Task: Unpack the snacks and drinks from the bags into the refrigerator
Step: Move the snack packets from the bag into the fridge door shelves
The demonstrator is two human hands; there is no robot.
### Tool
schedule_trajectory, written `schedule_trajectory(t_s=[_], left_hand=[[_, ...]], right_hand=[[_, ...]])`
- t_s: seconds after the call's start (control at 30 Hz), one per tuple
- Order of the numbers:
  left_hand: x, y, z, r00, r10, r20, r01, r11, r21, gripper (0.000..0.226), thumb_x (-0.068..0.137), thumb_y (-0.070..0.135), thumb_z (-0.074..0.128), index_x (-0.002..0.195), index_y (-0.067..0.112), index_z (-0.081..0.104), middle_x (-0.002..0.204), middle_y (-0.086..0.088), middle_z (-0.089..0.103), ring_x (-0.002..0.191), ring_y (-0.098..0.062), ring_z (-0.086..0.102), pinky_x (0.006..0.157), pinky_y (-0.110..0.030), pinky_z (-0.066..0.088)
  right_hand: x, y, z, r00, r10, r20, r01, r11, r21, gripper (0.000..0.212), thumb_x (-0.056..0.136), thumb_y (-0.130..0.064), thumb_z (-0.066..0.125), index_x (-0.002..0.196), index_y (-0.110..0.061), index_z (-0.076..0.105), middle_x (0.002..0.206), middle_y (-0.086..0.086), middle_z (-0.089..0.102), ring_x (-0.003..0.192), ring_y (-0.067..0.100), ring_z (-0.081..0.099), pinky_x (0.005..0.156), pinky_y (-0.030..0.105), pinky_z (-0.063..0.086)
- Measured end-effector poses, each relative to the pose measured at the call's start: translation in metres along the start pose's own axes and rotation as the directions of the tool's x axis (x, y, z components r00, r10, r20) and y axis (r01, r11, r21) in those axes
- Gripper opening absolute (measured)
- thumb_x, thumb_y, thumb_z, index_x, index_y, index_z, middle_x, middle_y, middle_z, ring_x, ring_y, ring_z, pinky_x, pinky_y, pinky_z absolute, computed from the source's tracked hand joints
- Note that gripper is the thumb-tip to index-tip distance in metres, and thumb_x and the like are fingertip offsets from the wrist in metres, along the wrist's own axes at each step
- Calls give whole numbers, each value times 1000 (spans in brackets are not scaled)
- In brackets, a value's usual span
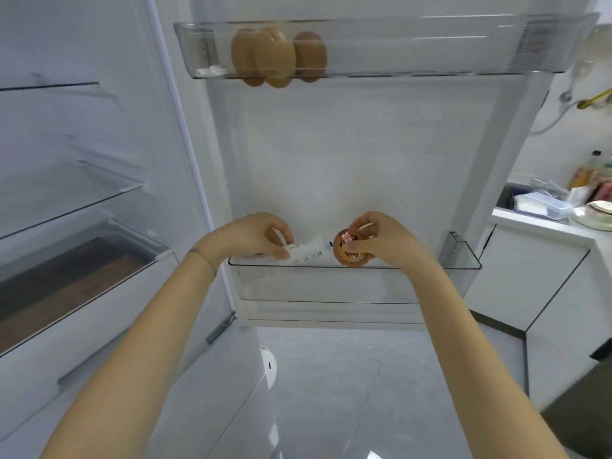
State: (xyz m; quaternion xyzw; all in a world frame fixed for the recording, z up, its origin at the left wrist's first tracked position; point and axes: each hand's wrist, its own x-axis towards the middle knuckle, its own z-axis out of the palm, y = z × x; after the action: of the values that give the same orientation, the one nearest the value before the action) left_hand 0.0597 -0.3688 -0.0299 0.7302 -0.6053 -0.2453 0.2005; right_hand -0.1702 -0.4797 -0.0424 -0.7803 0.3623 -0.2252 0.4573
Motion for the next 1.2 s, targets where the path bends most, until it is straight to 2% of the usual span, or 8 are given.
schedule_trajectory(t_s=[0.1,0.2,0.37,0.63,0.77,0.93,1.03,1.2], left_hand=[[4,-3,3,992,1,130,-12,996,86,12,82,20,77,86,28,69,76,10,68,67,-4,60,68,-18,48],[6,-2,9,979,4,204,-28,993,112,7,84,18,73,90,20,76,89,2,75,84,-18,69,86,-33,54],[4,-3,12,975,-9,221,-7,997,73,10,82,25,74,90,19,78,91,-1,76,93,-25,69,93,-38,55],[-9,17,14,968,161,-195,-174,983,-51,21,90,41,65,105,29,73,105,18,69,100,2,61,88,-15,42],[-17,29,10,891,260,-371,-216,964,157,35,88,52,61,118,33,66,125,16,62,119,-6,52,104,-24,37],[-25,49,1,791,381,-479,-140,875,463,76,78,76,33,138,32,50,138,8,54,132,-20,41,113,-39,24],[-30,59,-2,726,437,-531,-112,837,536,76,81,73,29,142,31,45,141,4,50,136,-25,35,116,-46,17],[-38,87,-2,615,582,-532,-150,749,646,68,86,66,40,138,23,51,132,-2,58,129,-31,45,111,-54,29]], right_hand=[[-4,0,1,1000,2,-22,-1,999,37,33,80,-15,77,107,-17,57,93,-3,65,77,8,63,62,17,51],[-8,0,4,997,-17,-73,19,999,28,30,80,-19,76,103,-20,58,94,-3,67,81,13,66,67,21,54],[-15,-1,4,983,-58,-173,71,995,74,28,82,-17,74,104,-18,58,94,-4,64,86,12,63,60,16,52],[-25,-16,-8,948,-98,-302,154,974,166,21,81,-16,76,93,-21,59,89,-4,66,83,17,64,67,26,57],[-25,-29,-16,928,-111,-356,187,965,186,21,79,-17,77,88,-23,59,91,-1,68,91,23,67,77,37,57],[-30,-59,-28,852,-179,-492,304,935,186,21,77,-26,78,85,-18,61,87,3,72,84,17,69,70,25,51],[-35,-81,-39,816,-264,-515,382,914,137,21,80,-27,76,83,-16,58,84,5,72,80,18,69,63,19,49],[-47,-113,-56,686,-455,-568,532,846,-34,14,83,-24,74,83,-17,63,80,-1,70,76,12,67,63,22,52]])
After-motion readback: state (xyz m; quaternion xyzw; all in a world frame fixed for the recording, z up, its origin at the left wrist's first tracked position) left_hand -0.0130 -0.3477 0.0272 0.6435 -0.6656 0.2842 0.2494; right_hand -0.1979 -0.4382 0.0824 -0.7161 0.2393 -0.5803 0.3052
